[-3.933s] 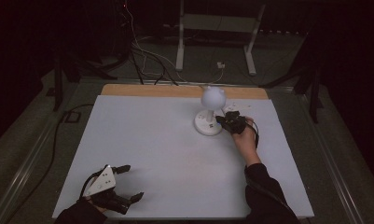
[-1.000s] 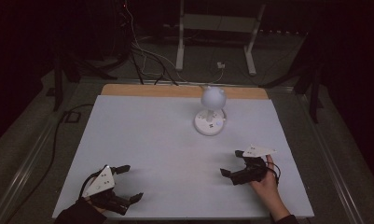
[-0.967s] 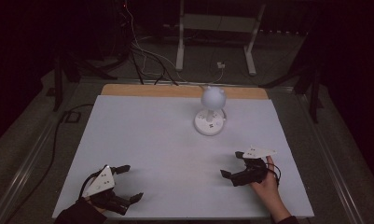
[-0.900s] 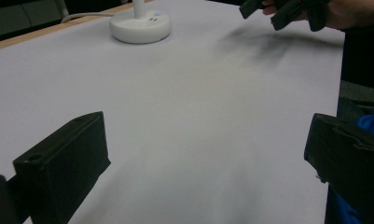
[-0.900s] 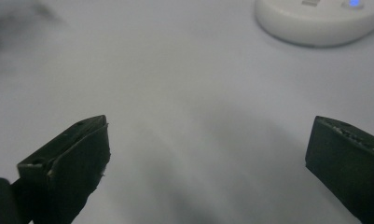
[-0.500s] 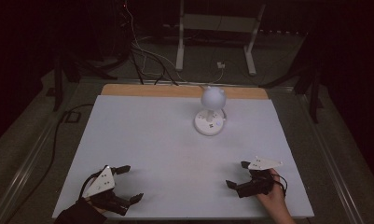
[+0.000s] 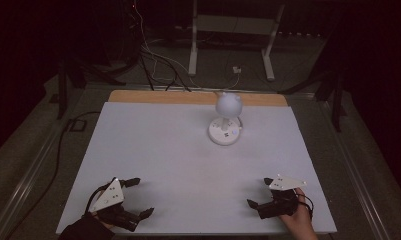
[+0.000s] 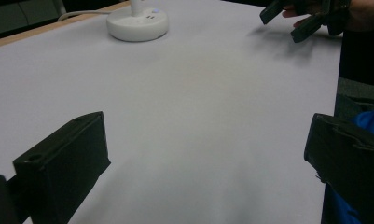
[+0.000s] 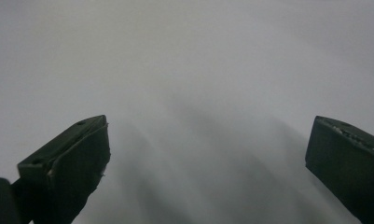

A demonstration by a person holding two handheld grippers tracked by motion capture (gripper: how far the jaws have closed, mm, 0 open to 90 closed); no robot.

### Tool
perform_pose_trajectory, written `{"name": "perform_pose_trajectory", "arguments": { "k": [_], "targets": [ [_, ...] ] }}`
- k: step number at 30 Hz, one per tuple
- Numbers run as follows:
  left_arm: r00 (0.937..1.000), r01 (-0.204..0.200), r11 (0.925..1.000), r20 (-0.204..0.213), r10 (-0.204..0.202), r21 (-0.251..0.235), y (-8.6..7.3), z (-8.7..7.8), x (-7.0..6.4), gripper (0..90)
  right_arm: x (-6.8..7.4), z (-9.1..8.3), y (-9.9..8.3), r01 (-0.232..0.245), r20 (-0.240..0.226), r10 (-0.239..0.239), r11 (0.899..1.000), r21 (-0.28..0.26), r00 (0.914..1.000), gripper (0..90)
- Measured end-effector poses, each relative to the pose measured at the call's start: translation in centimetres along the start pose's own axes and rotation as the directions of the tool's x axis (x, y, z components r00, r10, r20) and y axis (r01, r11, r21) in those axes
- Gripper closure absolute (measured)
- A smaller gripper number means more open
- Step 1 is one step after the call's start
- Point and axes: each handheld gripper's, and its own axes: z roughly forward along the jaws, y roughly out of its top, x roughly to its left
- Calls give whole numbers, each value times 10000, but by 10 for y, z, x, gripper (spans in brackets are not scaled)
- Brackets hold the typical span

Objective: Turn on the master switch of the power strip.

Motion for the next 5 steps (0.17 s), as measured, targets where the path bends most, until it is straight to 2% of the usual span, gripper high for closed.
{"name": "perform_pose_trajectory", "arguments": {
  "k": [5],
  "targets": [
    [10000,19,10000,5,-19,19,0,0,1,2,-1,1,0,-19,-122,19,10000,-12,9999,0]
  ]
}}
